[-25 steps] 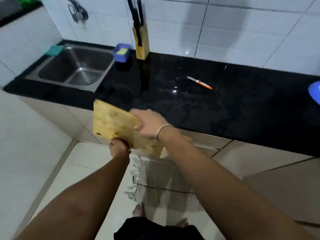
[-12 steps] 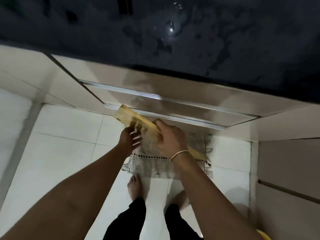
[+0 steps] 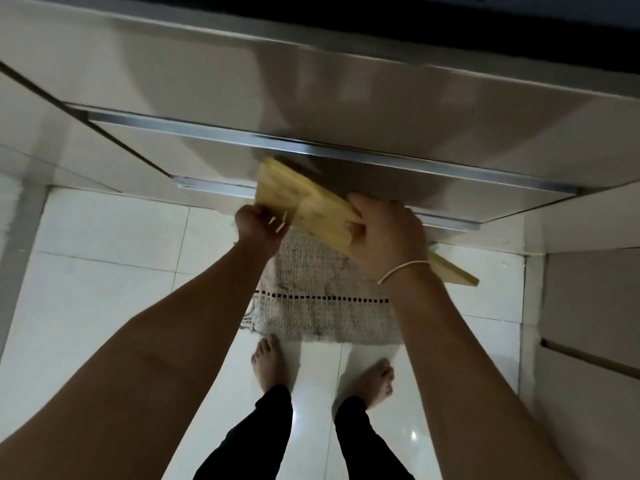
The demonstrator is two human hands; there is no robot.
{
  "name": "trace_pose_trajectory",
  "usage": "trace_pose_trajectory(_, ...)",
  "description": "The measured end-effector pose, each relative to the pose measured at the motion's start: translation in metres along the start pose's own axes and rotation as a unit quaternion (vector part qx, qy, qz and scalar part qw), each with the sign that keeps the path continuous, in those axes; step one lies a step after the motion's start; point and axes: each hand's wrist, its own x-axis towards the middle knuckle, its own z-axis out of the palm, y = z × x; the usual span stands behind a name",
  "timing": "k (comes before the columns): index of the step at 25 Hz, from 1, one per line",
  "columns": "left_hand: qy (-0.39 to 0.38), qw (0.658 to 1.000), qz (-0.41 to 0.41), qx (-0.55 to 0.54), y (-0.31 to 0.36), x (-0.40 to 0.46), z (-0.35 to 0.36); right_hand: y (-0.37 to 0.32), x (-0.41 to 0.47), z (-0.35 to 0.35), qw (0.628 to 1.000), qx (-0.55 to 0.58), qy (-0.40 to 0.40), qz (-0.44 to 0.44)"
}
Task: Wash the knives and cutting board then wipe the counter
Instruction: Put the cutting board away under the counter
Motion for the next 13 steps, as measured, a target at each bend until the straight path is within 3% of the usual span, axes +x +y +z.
trace_pose_trajectory(7,0.009,0.999,0.009,0.030,-0.001,-0.002,0.012,0.013,-0.013,-0.018,0.998,-0.024,-0.051,0.032)
trace_pose_trajectory(10,-0.003,0.998,0.001,0.067,-0.009,-0.007,-0.002,-0.011,-0.011,-0.033,0.999,0.011,-0.043,0.024)
trace_pose_trajectory(13,0.034,0.994,-0.014,0.099,-0.011,-0.027,-0.034,-0.045,0.002,-0.050,0.994,0.009,-0.107,0.009)
